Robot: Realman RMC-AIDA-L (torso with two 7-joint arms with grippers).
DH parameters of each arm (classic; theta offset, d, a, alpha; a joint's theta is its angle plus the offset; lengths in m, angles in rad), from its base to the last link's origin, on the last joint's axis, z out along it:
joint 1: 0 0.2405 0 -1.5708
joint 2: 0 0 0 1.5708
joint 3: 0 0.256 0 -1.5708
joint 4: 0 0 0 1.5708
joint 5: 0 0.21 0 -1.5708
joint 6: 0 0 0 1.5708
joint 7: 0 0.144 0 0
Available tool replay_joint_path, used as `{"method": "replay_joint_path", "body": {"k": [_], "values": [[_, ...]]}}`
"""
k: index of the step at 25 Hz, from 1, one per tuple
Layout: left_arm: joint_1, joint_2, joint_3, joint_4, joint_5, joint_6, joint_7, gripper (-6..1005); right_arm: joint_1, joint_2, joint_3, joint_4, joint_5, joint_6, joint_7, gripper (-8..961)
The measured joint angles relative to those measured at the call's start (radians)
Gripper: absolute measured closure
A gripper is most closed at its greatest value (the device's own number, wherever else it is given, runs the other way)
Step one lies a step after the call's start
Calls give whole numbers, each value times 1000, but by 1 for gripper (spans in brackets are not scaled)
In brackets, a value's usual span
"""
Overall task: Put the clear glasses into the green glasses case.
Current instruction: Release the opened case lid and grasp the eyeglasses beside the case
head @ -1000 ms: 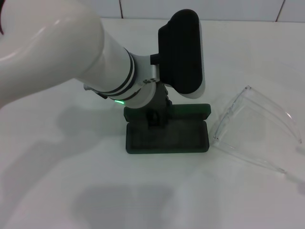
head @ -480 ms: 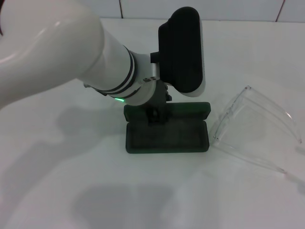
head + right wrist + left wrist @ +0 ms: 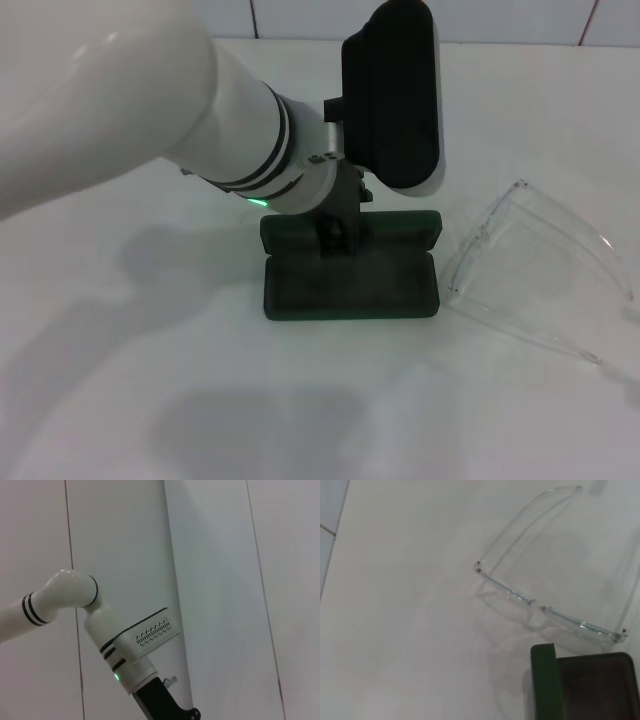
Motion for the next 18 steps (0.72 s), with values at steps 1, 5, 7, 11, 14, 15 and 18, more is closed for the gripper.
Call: {"method": "replay_joint_path", "body": {"k": [1, 5, 7, 11, 14, 15, 18], "values": [[-2, 0, 0, 5, -2, 10, -3, 695, 0, 0, 0, 0, 0, 0, 0, 248], [-1, 0, 2, 28, -6, 41, -13, 697, 3, -2, 0, 0, 2, 0, 1, 249], [0, -1, 2, 40, -8, 57, -19, 699, 4, -2, 0, 0, 5, 0, 1, 249], [6, -1, -7, 83, -30, 89, -26, 703, 5, -3, 0, 0, 7, 0, 1, 250], [7, 2, -41, 131, -73, 98, -34, 706, 2, -5, 6, 0, 9, 1, 1, 251], [8, 2, -57, 147, -85, 98, -37, 707, 0, -5, 13, 1, 10, 1, 1, 251], [34, 3, -135, 217, -157, 98, -30, 711, -1, -3, 38, 1, 10, 2, 3, 251]]}}
